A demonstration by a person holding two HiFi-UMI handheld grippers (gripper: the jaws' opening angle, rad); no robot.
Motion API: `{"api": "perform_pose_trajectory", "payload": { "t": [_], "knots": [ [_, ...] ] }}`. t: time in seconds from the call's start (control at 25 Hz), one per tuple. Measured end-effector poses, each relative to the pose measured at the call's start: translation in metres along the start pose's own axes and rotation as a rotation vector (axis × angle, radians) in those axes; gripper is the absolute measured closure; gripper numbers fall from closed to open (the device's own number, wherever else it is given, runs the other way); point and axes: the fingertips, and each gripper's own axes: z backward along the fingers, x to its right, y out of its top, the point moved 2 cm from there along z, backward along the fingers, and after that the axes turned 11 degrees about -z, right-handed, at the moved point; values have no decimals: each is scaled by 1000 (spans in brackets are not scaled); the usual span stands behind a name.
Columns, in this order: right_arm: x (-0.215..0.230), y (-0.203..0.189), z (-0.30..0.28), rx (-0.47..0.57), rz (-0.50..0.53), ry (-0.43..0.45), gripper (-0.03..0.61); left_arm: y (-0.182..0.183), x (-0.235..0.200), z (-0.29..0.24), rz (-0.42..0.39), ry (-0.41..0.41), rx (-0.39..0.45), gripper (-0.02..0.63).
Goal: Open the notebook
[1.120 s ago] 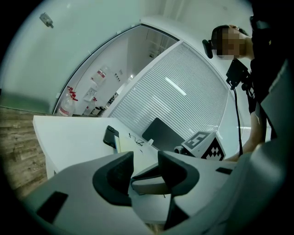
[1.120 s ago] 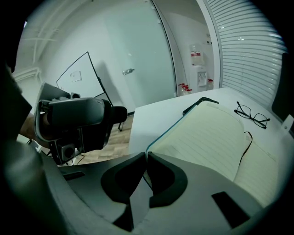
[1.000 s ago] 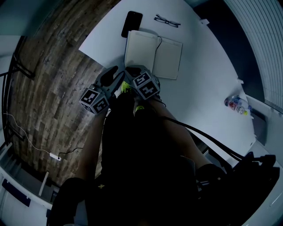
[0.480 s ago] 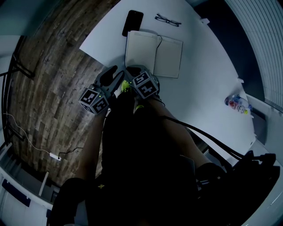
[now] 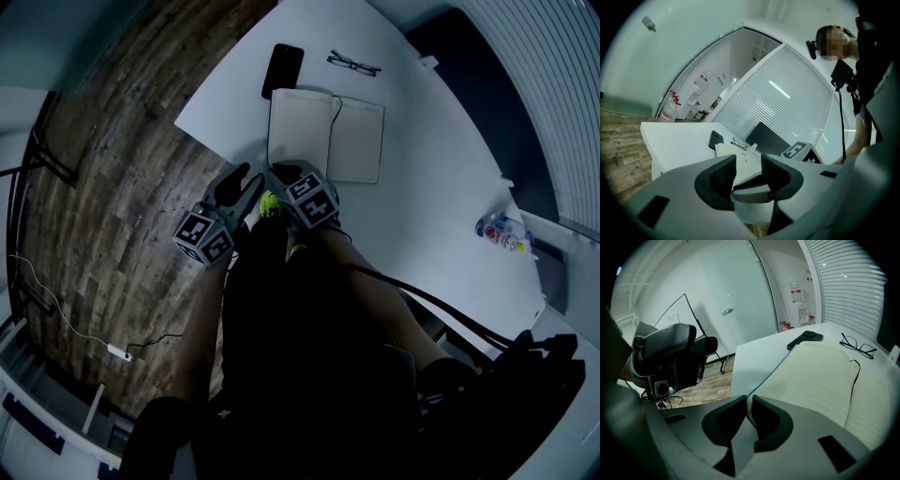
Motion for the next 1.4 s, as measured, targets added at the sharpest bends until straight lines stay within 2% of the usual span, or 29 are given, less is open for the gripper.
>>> {"api": "perform_pose_trajectory", "payload": {
  "t": [0.32,0.64,0.84,1.04,1.24,1.4],
  "knots": [
    [-4,9,10,74,-97,89,520,14,3,-3,-19,-14,22,457],
    [-8,14,24,112,-104,80,528,17,8,-1,-17,-26,28,457],
    [-12,19,35,124,-89,77,572,19,10,-3,-6,-43,29,457],
    [-15,25,51,148,-74,66,575,24,18,-4,-17,-73,27,457],
    [-16,28,73,171,-122,84,577,28,28,-7,-26,-98,21,457],
    [-17,30,81,177,-111,71,569,31,36,-7,-35,-107,21,457]
  ]
}}
